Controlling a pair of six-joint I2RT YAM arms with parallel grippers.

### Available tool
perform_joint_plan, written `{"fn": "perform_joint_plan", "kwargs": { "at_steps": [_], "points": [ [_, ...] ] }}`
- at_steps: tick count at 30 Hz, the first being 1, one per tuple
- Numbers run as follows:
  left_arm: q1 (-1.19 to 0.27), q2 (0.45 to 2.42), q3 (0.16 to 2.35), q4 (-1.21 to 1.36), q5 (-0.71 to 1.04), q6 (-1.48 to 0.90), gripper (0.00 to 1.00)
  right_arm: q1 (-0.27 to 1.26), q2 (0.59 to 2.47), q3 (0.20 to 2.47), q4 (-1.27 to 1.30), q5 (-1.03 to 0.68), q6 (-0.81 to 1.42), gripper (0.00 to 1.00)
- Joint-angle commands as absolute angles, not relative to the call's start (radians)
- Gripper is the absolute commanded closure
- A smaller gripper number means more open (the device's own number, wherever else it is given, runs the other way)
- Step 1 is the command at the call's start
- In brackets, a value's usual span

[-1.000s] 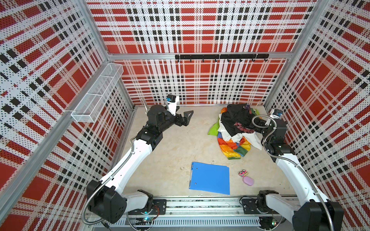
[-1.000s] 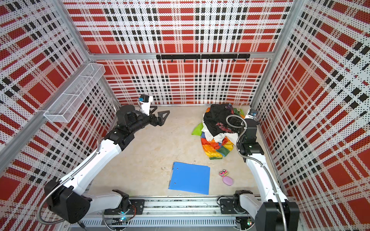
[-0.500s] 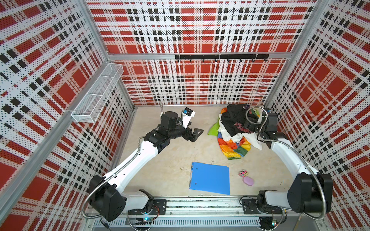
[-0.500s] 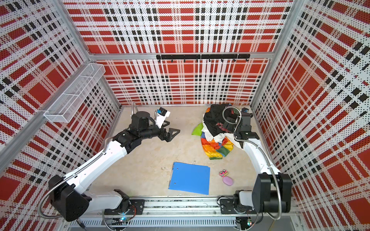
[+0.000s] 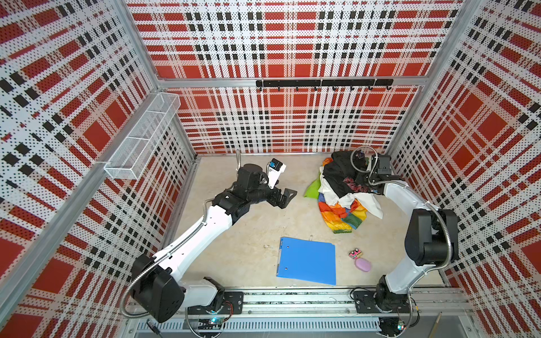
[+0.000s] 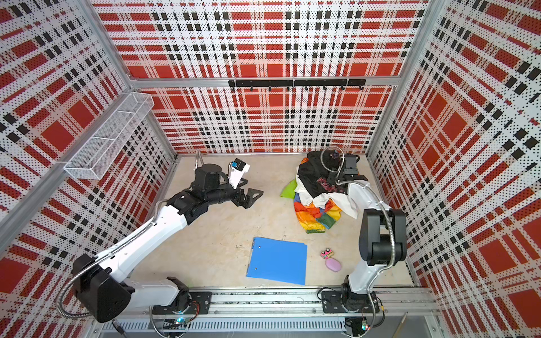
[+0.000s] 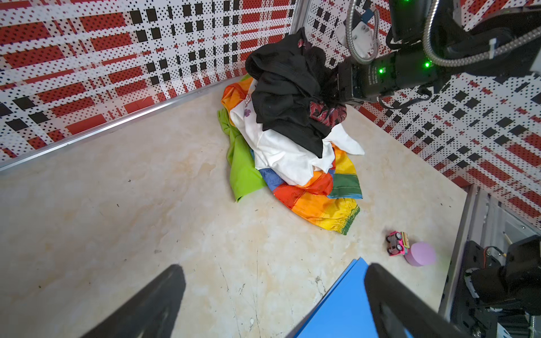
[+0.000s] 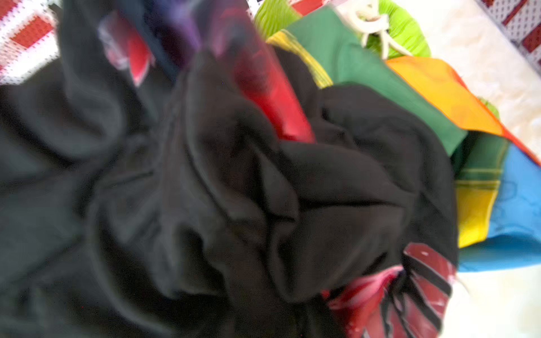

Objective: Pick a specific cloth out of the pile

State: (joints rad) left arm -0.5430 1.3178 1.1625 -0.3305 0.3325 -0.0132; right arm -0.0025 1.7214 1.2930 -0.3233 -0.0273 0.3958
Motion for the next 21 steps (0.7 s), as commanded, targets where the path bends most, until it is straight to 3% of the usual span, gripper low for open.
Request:
{"fn": "perform_joint_plan", "kwargs": {
  "at_steps": [1, 11, 21],
  "points": [
    [-0.547, 1.309, 1.170, -0.324, 0.325, 0.000, 0.01, -0.008, 1.716, 1.398, -0.297, 0.013, 0.394, 0.87],
    [-0.544, 1.298, 1.164, -0.313, 0.315, 0.001, 0.01, 0.015, 1.833, 1.646, -0.365, 0.003, 0.416, 0.90],
    [-0.545, 1.308, 1.163, -0.313, 0.305, -0.001, 0.01, 0.049, 1.958, 1.499, -0.287, 0.081, 0.465, 0.84]
  ]
}}
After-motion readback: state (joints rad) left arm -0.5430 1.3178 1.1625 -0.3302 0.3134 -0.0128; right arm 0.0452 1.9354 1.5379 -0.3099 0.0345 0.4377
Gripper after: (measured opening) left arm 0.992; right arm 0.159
